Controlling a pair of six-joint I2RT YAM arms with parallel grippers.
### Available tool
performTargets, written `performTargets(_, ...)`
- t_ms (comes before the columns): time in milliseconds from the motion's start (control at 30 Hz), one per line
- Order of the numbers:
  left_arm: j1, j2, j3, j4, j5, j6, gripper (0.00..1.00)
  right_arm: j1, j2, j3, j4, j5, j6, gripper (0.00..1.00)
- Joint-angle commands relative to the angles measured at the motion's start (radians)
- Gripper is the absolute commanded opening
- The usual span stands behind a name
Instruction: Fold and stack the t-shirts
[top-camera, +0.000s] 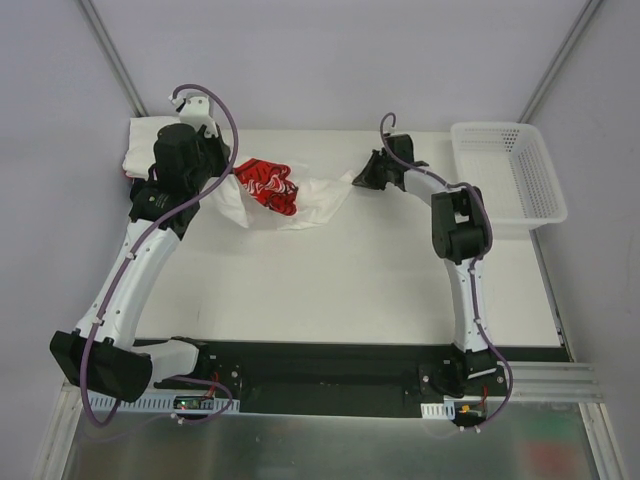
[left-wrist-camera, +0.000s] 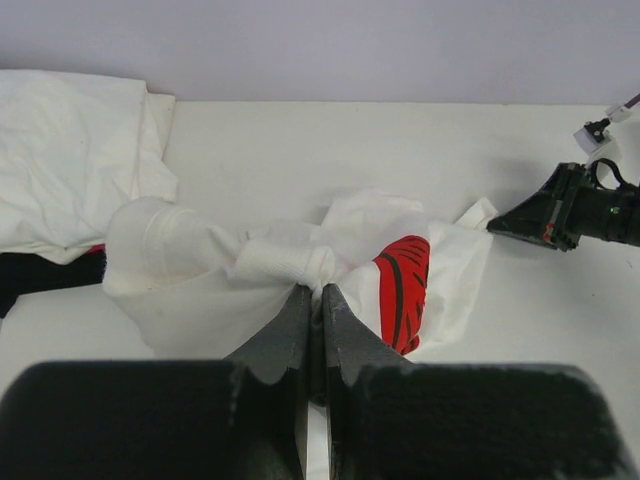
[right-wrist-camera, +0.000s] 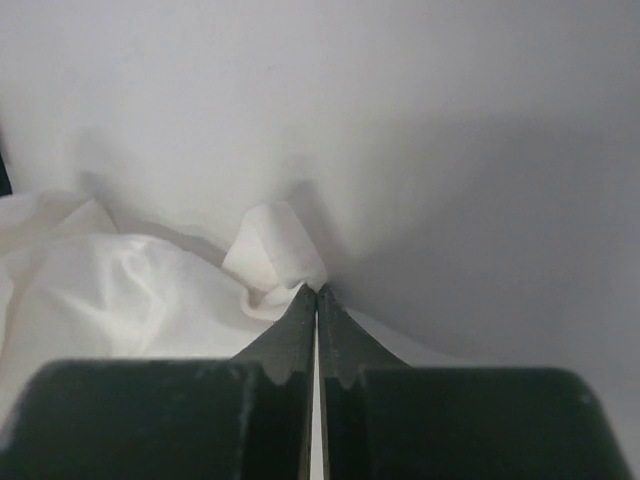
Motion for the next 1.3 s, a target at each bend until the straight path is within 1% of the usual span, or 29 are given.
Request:
performTargets(0,-0.003,-0.043,-0.006,0.069,-0.013,-0.02,0.0,-0.087,-0.063,0.048,-0.068,0.072,-0.028,0.01)
performTargets(67,-0.003,-0.046,-0.015,0.069,-0.013,-0.02,0.0,-0.136,-0.074,0.045,-0.072,0.087,-0.028,0.01)
performTargets(267,-0.003,-0.049,-0.026,0.071,-0.01,-0.028,0.0,-0.228,-0.137,0.036,-0.117,0.164,-0.074,0.01)
performTargets(433,-0.003,-0.044,-0.033,0.075,0.001,-0.034,0.0,-0.262,-0.175,0.017,-0.121,0.193,-0.091,0.01)
performTargets(600,-0.003,-0.038,-0.043,0.075,0.009,-0.039,0.0,-0.265,-0.171,0.031,-0.115,0.156,-0.091,0.01)
performTargets(800,-0.003,-0.028,-0.067,0.088,0.03,-0.054,0.0,-0.265,-0.215,0.023,-0.108,0.167,-0.099,0.13)
performTargets(833,-0.003,-0.026,-0.079,0.095,0.033,-0.059,0.0,-0.265,-0.224,0.024,-0.109,0.17,-0.105,0.18)
performTargets(867,-0.003,-0.021,-0.084,0.1,0.038,-0.06,0.02,-0.267,-0.233,0.02,-0.109,0.17,-0.108,0.19)
performTargets(900,-0.003,-0.018,-0.089,0.104,0.044,-0.065,0.11,-0.265,-0.243,0.016,-0.109,0.172,-0.112,0.21)
performTargets(933,-0.003,-0.015,-0.098,0.108,0.047,-0.066,0.23,-0.265,-0.262,0.011,-0.109,0.17,-0.112,0.21)
performTargets(1033,-0.003,0.006,-0.104,0.12,0.048,-0.063,0.41,-0.265,-0.308,-0.025,-0.106,0.159,-0.114,0.22)
performTargets(1067,-0.003,0.018,-0.102,0.124,0.051,-0.062,0.54,-0.265,-0.322,-0.041,-0.089,0.147,-0.108,0.22)
performTargets(1133,-0.003,0.032,-0.102,0.131,0.059,-0.062,0.57,-0.262,-0.361,-0.122,-0.06,0.107,-0.074,0.22)
performTargets(1167,-0.003,0.044,-0.099,0.132,0.061,-0.065,0.57,-0.258,-0.406,-0.165,-0.008,0.098,-0.063,0.22)
performTargets(1200,-0.003,0.051,-0.096,0.141,0.064,-0.063,0.56,-0.253,-0.43,-0.199,0.015,0.092,-0.056,0.22)
performTargets(1233,-0.003,0.057,-0.092,0.143,0.064,-0.06,0.56,-0.241,-0.453,-0.269,0.035,0.075,-0.045,0.23)
performTargets(1267,-0.003,0.064,-0.087,0.141,0.061,-0.059,0.56,-0.231,-0.501,-0.301,0.053,0.067,-0.042,0.23)
